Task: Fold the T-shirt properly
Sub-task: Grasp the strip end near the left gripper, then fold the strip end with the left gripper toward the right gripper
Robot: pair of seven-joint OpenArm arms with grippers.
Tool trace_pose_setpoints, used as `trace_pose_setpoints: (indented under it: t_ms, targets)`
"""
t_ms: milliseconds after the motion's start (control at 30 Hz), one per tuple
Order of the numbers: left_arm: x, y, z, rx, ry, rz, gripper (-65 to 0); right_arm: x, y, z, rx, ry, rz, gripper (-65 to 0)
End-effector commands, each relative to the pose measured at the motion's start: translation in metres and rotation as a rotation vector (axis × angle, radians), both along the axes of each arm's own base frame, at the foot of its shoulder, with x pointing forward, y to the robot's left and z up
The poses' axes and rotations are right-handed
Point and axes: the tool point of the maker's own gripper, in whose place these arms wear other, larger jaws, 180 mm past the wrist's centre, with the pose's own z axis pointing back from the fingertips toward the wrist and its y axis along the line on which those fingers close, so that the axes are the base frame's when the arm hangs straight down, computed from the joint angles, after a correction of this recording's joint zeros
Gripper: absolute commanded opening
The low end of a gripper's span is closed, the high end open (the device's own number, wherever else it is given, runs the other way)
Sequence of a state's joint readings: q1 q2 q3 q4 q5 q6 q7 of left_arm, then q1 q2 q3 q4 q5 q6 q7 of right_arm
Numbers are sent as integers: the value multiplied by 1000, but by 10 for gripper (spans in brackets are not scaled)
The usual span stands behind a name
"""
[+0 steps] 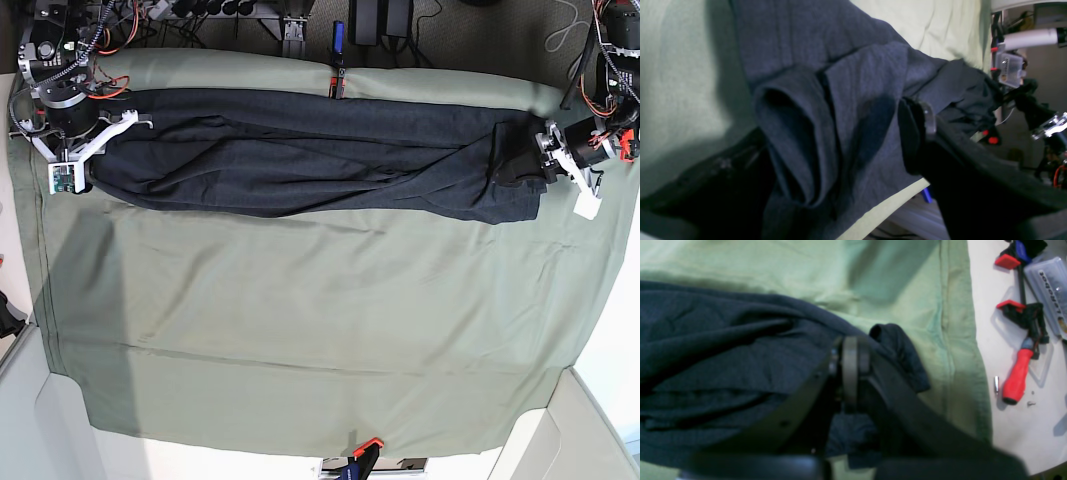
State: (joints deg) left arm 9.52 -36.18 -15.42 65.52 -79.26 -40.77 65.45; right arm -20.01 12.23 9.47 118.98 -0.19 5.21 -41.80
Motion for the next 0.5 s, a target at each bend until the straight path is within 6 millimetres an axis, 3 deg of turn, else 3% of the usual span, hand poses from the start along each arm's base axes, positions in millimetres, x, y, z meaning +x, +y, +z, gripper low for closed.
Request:
trace_pose_setpoints:
  t_ms: [0,67,167,300,467]
  targets:
    - [-15,0,-10,48,76,-58,-234,6,0,11,-5,-45,11,-650]
    - [-13,4,-11,83,66,-60,-331,7,0,11,-5,-46,11,-650]
    - [-7,13,-14,142,37,-37,-640,7,0,12,-6,-49,12,-650]
    - [-3,30,-16,225,27,-23,-650,7,0,12,-7,-48,11,-650]
    - [27,82,24,346,-139,116,-650,7,-1,12,-11,-48,11,-650]
